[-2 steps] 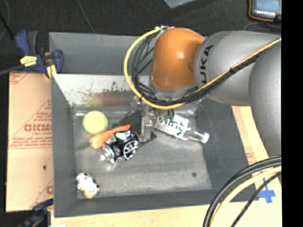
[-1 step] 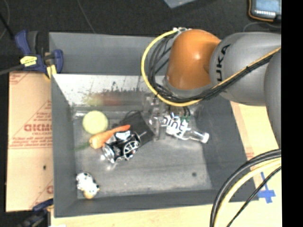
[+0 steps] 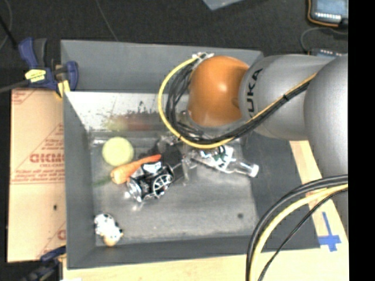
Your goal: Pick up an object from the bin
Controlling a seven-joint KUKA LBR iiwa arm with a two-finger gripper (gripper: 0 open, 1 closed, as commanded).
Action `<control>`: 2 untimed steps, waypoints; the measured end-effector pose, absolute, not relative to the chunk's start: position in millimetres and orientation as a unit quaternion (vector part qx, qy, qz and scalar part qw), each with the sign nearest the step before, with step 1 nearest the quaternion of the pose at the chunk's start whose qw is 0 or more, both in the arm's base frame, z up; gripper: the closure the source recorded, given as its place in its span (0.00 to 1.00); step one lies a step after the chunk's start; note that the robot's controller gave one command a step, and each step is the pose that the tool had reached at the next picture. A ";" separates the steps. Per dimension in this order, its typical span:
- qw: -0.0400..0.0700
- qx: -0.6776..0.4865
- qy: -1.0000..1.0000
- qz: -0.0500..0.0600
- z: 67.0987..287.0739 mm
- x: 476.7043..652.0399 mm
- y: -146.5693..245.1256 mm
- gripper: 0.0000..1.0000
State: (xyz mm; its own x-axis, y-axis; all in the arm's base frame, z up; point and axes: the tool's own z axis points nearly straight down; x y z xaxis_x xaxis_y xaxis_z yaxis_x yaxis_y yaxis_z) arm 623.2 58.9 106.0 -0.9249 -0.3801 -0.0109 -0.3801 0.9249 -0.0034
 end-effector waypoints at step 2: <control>0.006 -0.272 0.962 -0.001 72.2 614.4 64.6 1.00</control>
Offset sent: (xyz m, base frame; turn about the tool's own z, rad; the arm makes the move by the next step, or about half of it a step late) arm 0.0000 0.0000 0.0000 0.0000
